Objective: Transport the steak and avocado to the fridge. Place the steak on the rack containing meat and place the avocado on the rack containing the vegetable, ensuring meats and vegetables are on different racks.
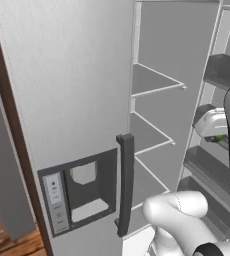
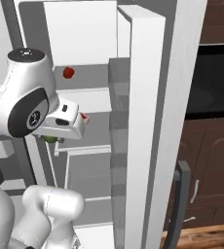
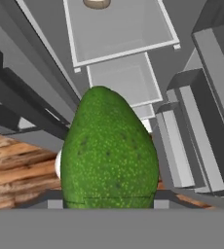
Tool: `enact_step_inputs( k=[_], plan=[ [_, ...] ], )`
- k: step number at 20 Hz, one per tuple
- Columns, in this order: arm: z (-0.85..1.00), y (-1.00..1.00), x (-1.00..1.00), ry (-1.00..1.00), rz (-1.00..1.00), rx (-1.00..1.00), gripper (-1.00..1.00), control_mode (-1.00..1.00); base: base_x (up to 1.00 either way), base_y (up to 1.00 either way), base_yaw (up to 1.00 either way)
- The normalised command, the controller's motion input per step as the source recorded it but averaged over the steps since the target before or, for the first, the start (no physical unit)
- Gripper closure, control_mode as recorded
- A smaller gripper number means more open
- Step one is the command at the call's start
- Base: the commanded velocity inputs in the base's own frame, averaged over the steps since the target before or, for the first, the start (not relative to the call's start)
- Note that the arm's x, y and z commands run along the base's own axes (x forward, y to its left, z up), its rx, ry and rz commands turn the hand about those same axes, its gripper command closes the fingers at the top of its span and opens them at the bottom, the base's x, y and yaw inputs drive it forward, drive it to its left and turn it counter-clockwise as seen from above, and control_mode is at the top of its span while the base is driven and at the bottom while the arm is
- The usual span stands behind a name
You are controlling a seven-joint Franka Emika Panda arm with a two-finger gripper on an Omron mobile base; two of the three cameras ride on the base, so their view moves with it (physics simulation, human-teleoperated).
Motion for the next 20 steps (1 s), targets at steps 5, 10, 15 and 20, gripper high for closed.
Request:
enact_step_inputs(
  k=[5, 10, 15, 20],
  plan=[
    [0.0, 0.0, 0.0, 0.0, 0.0, 0.0, 1.0, 1.0, 0.66, 0.1, 0.11],
    [0.0, 0.0, 0.0, 0.0, 0.0, 0.0, 1.0, 1.0, 0.77, 0.09, 0.1],
    [-0.01, 0.08, 0.29, 0.0, 0.01, -0.02, 1.0, -1.0, 0.11, 0.03, 0.01],
    [0.0, 0.0, 0.43, -0.04, 0.0, -0.05, 1.0, -1.0, 0.0, 0.0, 0.0]
  ],
)
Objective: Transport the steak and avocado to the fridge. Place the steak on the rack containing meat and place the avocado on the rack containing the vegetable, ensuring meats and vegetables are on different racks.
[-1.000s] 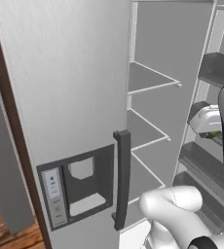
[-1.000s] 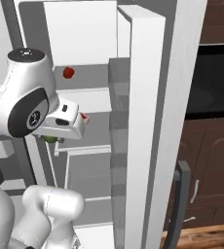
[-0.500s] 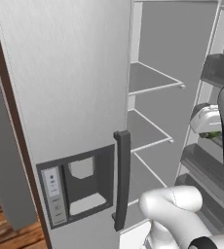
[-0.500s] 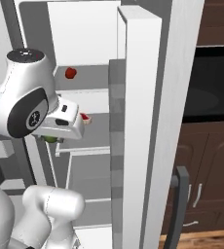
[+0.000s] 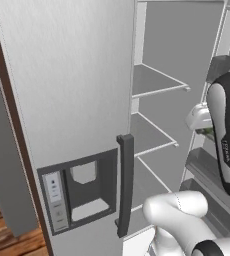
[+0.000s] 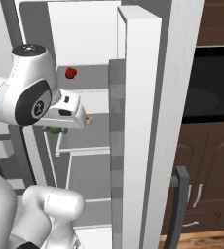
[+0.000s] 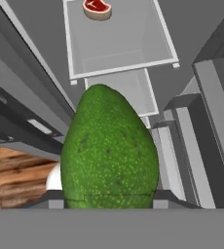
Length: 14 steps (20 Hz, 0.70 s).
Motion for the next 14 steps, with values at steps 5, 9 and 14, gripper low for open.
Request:
enact_step_inputs(
  k=[5, 9, 14],
  plan=[
    [0.0, 0.0, 0.39, -0.07, 0.0, -0.02, 1.0, -1.0, 0.0, 0.0, 0.0],
    [0.0, 0.0, 0.48, -0.07, 0.0, 0.0, 1.0, -1.0, 0.0, 0.0, 0.0],
    [0.03, 0.0, 0.34, -0.07, 0.01, 0.0, 1.0, -1.0, 0.0, 0.0, 0.0]
  ],
)
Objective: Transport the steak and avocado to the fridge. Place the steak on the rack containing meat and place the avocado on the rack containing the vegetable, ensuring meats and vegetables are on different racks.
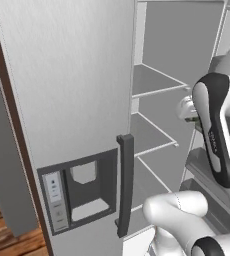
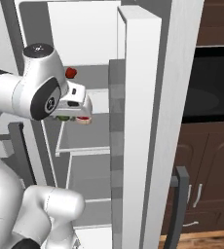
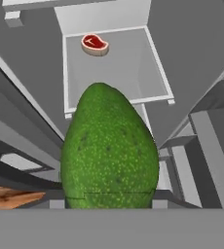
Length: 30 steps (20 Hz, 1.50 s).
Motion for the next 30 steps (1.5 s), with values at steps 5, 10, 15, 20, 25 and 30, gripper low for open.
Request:
enact_step_inputs(
  k=[5, 10, 15, 20, 25, 30],
  plan=[
    [0.08, 0.0, 0.34, -0.01, 0.0, 0.0, 1.0, -1.0, 0.0, 0.0, 0.0],
    [0.14, 0.0, 0.47, -0.14, 0.0, 0.0, 1.0, -1.0, 0.0, 0.0, 0.0],
    [0.12, 0.0, 0.45, -0.08, 0.0, 0.0, 1.0, -1.0, 0.0, 0.0, 0.0],
    [0.06, 0.0, 0.51, -0.05, 0.0, 0.0, 1.0, -1.0, 0.0, 0.0, 0.0],
    [0.04, 0.0, 0.55, -0.02, 0.0, 0.0, 1.0, -1.0, 0.0, 0.0, 0.0],
    [0.0, 0.0, 0.76, 0.0, 0.0, 0.0, 1.0, -1.0, 0.0, 0.0, 0.0]
  ],
)
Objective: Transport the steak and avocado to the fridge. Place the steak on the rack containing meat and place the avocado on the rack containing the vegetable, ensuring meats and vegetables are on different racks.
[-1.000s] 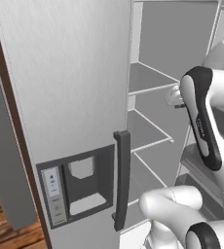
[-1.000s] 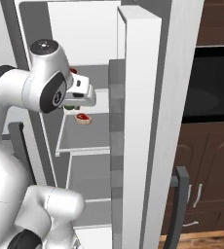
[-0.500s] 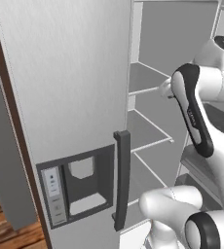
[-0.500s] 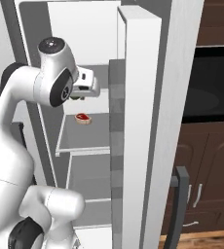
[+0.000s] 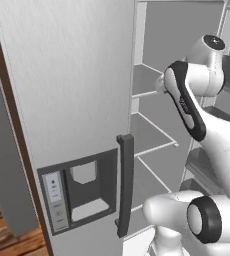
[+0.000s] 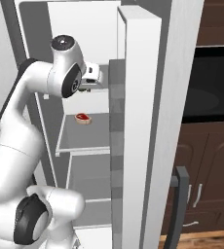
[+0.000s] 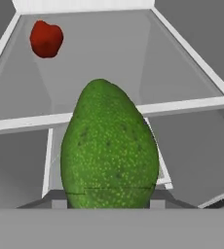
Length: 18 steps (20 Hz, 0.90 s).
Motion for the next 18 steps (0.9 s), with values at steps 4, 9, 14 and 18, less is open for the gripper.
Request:
enact_step_inputs(
  k=[4, 9, 14, 18],
  plan=[
    [0.0, 0.0, 0.94, 0.0, 0.0, 0.0, 1.0, -1.0, 0.0, 0.0, 0.0],
    [0.0, 0.0, 0.86, 0.0, 0.0, 0.0, 1.0, -1.0, 0.0, 0.0, 0.0],
    [-0.06, 0.0, 0.82, 0.02, 0.0, 0.0, 1.0, -1.0, 0.0, 0.0, 0.0],
    [-0.21, 0.0, 0.58, 0.08, 0.0, 0.0, 1.0, -1.0, 0.0, 0.0, 0.0]
  ],
)
